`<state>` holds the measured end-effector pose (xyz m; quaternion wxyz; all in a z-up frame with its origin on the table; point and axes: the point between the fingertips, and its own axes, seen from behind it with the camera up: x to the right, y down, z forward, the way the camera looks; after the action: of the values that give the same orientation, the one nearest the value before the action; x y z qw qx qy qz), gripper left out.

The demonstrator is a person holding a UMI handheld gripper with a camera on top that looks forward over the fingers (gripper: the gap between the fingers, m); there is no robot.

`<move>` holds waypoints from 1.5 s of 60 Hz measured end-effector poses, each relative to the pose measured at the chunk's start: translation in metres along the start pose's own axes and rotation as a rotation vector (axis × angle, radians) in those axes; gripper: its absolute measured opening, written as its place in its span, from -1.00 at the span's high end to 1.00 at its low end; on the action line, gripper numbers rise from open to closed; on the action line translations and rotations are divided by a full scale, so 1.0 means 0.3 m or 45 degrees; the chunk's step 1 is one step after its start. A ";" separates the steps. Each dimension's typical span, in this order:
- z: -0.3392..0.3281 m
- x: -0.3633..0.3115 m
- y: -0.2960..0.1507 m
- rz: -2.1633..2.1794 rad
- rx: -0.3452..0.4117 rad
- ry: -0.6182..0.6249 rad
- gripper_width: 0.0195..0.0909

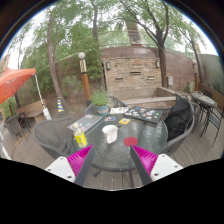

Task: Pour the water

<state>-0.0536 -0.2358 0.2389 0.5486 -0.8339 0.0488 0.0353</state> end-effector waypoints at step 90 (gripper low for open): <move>1.324 -0.729 0.106 -0.050 0.222 -0.043 0.41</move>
<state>-0.2767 0.1257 0.0773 0.6206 -0.7830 0.0260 0.0339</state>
